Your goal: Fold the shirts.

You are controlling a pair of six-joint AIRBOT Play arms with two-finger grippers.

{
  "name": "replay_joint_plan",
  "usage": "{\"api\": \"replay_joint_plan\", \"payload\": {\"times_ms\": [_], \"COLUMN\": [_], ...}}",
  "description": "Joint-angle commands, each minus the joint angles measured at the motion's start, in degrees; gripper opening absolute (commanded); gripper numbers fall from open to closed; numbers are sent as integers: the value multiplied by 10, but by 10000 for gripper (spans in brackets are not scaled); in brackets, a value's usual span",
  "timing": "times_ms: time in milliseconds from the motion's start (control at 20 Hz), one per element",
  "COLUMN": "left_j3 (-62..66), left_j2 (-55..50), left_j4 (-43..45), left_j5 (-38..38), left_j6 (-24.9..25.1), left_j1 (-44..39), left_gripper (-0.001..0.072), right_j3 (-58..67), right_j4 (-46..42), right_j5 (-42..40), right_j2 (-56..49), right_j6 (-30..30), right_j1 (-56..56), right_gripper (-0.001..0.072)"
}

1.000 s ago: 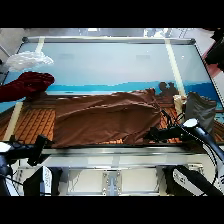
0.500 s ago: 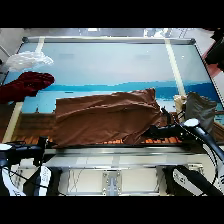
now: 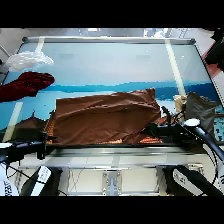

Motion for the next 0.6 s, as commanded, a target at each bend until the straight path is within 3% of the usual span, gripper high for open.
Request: {"api": "replay_joint_plan", "payload": {"times_ms": [0,50,100,350,550], "left_j3": [0,0,0,55,158], "left_j2": [-23,-21,-16,58,99], "left_j4": [0,-2,-13,-72,-117], "left_j5": [19,17,13,-7,-9], "left_j6": [14,21,43,120,179], "left_j1": [0,0,0,1,-42], "left_gripper": [397,154,16,12,9], "right_j3": [0,1,1,12,89], "right_j4": [22,24,27,20,-49], "right_j5": [2,2,4,5,-30], "right_j2": [1,1,2,92,146], "right_j6": [-2,-2,-2,18,65], "right_j1": [0,0,0,-1,0], "right_gripper": [20,20,20,17,15]}}
